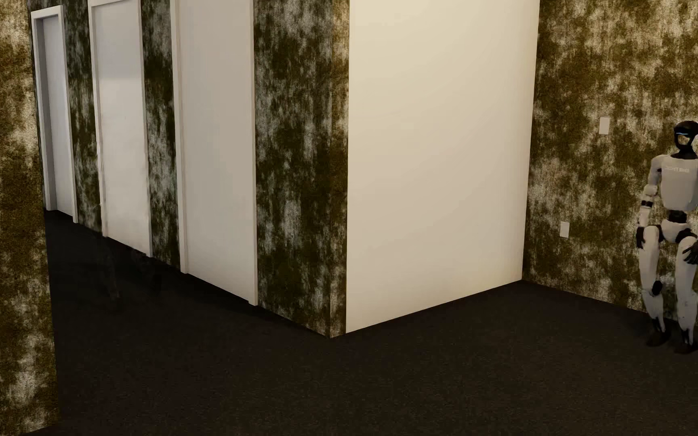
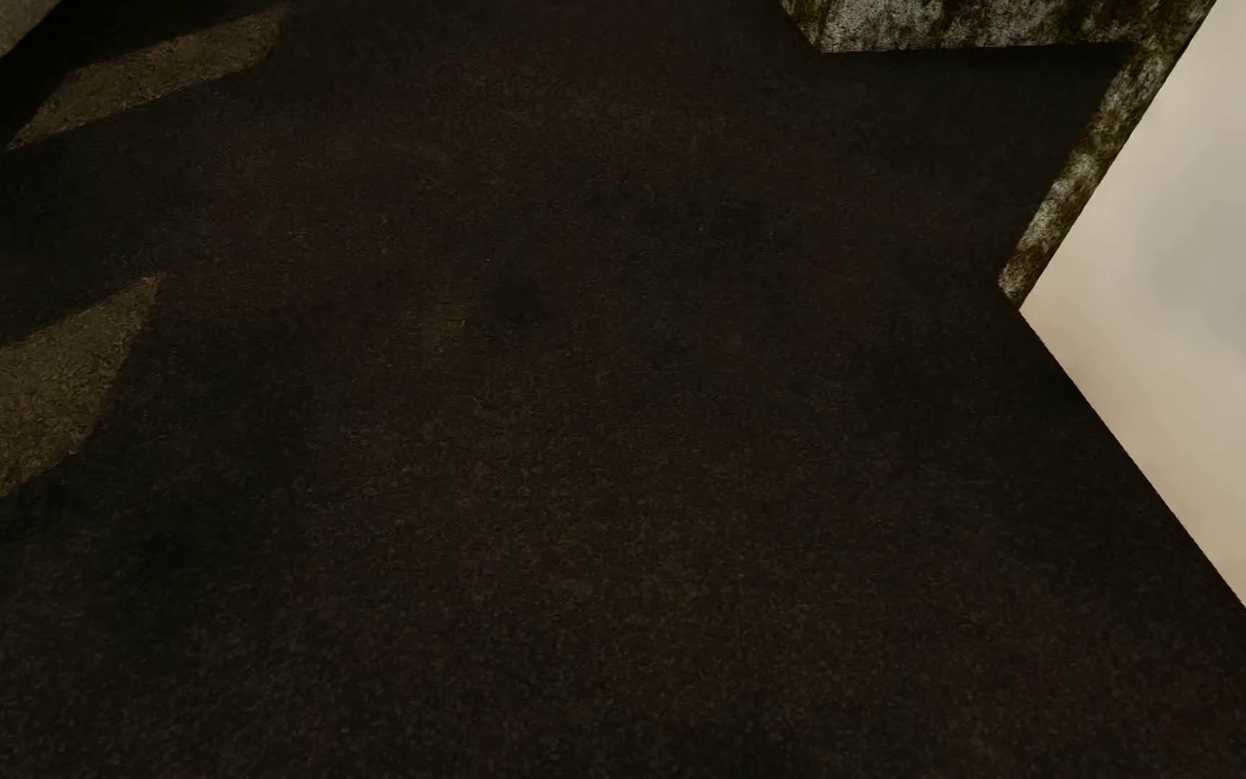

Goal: Go around the corner

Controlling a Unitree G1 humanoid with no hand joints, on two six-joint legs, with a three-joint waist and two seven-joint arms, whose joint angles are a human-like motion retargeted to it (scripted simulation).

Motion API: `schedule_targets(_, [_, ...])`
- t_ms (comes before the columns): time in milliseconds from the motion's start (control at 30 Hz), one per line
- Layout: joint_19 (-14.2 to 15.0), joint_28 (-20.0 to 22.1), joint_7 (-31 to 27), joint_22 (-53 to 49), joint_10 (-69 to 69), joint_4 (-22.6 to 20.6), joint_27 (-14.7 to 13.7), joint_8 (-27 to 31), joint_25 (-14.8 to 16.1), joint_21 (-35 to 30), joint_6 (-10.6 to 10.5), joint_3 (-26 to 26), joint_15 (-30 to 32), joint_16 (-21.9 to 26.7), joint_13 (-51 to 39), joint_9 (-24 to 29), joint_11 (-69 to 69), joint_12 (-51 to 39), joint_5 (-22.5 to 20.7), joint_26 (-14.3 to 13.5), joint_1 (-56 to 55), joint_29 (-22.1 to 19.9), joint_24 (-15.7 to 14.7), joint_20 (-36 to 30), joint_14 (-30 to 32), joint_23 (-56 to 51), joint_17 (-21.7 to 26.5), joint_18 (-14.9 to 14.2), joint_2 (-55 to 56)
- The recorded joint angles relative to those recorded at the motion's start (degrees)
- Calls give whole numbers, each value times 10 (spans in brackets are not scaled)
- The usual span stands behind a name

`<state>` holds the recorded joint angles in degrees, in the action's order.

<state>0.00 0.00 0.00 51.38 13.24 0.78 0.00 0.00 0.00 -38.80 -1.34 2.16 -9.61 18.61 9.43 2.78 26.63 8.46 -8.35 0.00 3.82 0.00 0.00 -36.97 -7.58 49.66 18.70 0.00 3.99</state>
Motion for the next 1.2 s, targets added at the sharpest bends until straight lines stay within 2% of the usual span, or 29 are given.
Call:
schedule_targets(33, [0, 0, 0, 7, 13, 2, 0, 0, 0, -3, -1, -15, 9, 1, -5, -2, 8, 4, -6, 0, -15, 0, 0, 38, -14, 1, -1, 0, 14])
schedule_targets(67, [0, 0, 0, 5, -37, 3, 0, 0, 0, -1, -8, 18, 5, -1, 7, -10, 15, 22, -14, 0, 7, 0, 0, 55, -43, -5, 1, 0, 9])
schedule_targets(100, [0, 0, 0, 3, 152, -1, 0, 0, 0, -3, -2, -3, 12, 3, 0, -1, 21, 19, -10, 0, -23, 0, 0, 42, -115, -10, 3, 0, 12])
schedule_targets(133, [0, 0, 0, 3, 191, 0, 0, 0, 0, -6, -2, -1, 7, 3, -1, 4, 30, 26, -13, 0, -50, 0, 0, 46, -129, -19, 4, 0, 9])
schedule_targets(167, [0, 0, 0, -2, 261, 7, 0, 0, 0, 10, -7, 7, -24, 4, 0, 13, 21, 32, -19, 0, -89, 0, 0, 43, -124, -35, 7, 0, -8])
schedule_targets(200, [0, 0, 0, 12, 329, 16, 0, 0, 0, -15, -15, 8, -39, -4, -10, 32, 25, 37, -26, 0, -114, 0, 0, 55, -109, -37, 16, 0, -36])
schedule_targets(267, [0, 0, 0, 7, 405, 18, 0, 0, 0, -14, -11, 55, -66, -8, -25, 37, 17, 54, -10, 0, -177, 0, 0, 51, -99, -39, 18, 0, -65])
schedule_targets(300, [0, 0, 0, 10, 395, 18, 0, 0, 0, -10, 0, 79, -81, -4, -40, 32, 8, 59, -3, 0, -222, 0, 0, 46, -96, -34, 15, 0, -67])
schedule_targets(333, [0, 0, 0, 12, 354, 22, 0, 0, 0, -8, -1, 91, -100, -2, -45, 38, -11, 71, -1, 0, -235, 0, 0, 38, -87, -45, 15, 0, -103])
schedule_targets(433, [0, 0, 0, 40, 263, 27, 0, 0, 0, 14, 4, 117, -178, 1, -72, 41, -36, 86, 13, 0, -316, 0, 0, 58, 3, -57, 14, 0, -171])
schedule_targets(500, [0, 0, 0, 59, 222, 33, 0, 0, 0, 22, 4, 142, -204, 1, -86, 44, -37, 85, 18, 0, -350, 0, 0, 57, 24, -60, 18, 0, -206])
schedule_targets(567, [0, 0, 0, 61, 252, 36, 0, 0, 0, 22, 5, 162, -192, 2, -83, 46, -38, 91, 29, 0, -366, 0, 0, 55, 19, -51, 17, 0, -244])
schedule_targets(600, [0, 0, 0, 62, 301, 33, 0, 0, 0, -3, 12, 177, -166, 7, -81, 45, -23, 90, 41, 0, -379, 0, 0, 48, 18, -42, 20, 0, -249])
schedule_targets(633, [0, 0, 0, 73, 338, 22, 0, 0, 0, -3, 27, 184, -114, 8, -71, 43, 3, 83, 60, 0, -382, 0, 0, 33, 3, -20, 10, 0, -246])
schedule_targets(667, [0, 0, 0, 73, 367, 13, 0, 0, 0, -1, 30, 181, -38, 11, -44, 45, 55, 81, 66, 0, -359, 0, 0, 41, -19, -28, 10, 0, -249])
schedule_targets(700, [0, 0, 0, 72, 376, 7, 0, 0, 0, 1, 26, 172, 57, 5, -23, 34, 135, 79, 74, 0, -339, 0, 0, 54, -46, -16, 4, 0, -212])
schedule_targets(733, [0, 0, 0, 70, 372, -10, 0, 0, 0, -24, 26, 140, 129, 2, -16, 41, 238, 72, 76, 0, -307, 0, 0, 66, -66, -11, 8, 0, -167])
schedule_targets(767, [0, 0, 0, 53, 368, -19, 0, 0, 0, -18, 23, 122, 137, -4, -1, 39, 371, 62, 78, 0, -285, 0, 0, 71, -90, -20, 14, 0, -89])
schedule_targets(800, [0, 0, 0, 36, 346, -22, 0, 0, 0, -43, 16, 101, 127, -2, 4, 45, 463, 56, 74, 0, -231, 0, 0, 69, -102, -1, 15, 0, -34])
schedule_targets(833, [0, 0, 0, 11, 315, -22, 0, 0, 0, -14, 4, 54, 125, -4, 18, 52, 503, 47, 58, 0, -185, 0, 0, 80, -103, 4, 10, 0, 25])
schedule_targets(867, [0, 0, 0, -14, 281, -21, 0, 0, 0, -1, -5, 17, 128, -1, 36, 51, 488, 36, 50, 0, -139, 0, 0, 75, -107, -7, 16, 0, 84])
schedule_targets(900, [0, 0, 0, -31, 240, -14, 0, 0, 0, 3, -16, -18, 163, 0, 48, 54, 413, 34, 39, 0, -77, 0, 0, 91, -111, 2, 17, 0, 121])
schedule_targets(967, [0, 0, 0, -78, 184, -2, 0, 0, 0, -29, -28, -70, 252, 11, 62, 57, 198, 21, 33, 0, 19, 0, 0, 105, -128, 8, 29, 0, 173])
schedule_targets(1000, [0, 0, 0, -94, 165, 0, 0, 0, 0, -26, -29, -91, 215, 18, 74, 52, 96, 9, 34, 0, 55, 0, 0, 106, -150, 3, 32, 0, 193])
schedule_targets(1067, [0, 0, 0, -103, 151, -1, 0, 0, 0, -30, -31, -103, -46, 27, 86, 40, -12, -17, 33, 0, 119, 0, 0, 111, -196, 21, 29, 0, 214])
schedule_targets(1100, [0, 0, 0, -97, 160, 0, 0, 0, 0, -42, -32, -120, -75, 24, 88, 38, -5, -22, 40, 0, 134, 0, 0, 126, -205, 25, 29, 0, 228])
schedule_targets(1133, [0, 0, 0, -86, 178, 8, 0, 0, 0, -50, -39, -131, 28, 21, 91, 42, 7, -22, 30, 0, 153, 0, 0, 131, -192, 31, 27, 0, 238])
schedule_targets(1167, [0, 0, 0, -71, 205, 19, 0, 0, 0, -51, -51, -137, 164, 12, 94, 39, 53, -17, 22, 0, 158, 0, 0, 141, -144, 32, 27, 0, 263])
schedule_targets(1200, [0, 0, 0, -52, 263, 39, 0, 0, 0, -60, -68, -142, 229, -1, 90, 42, 103, -2, 7, 0, 153, 0, 0, 147, -57, 41, 25, 0, 264])
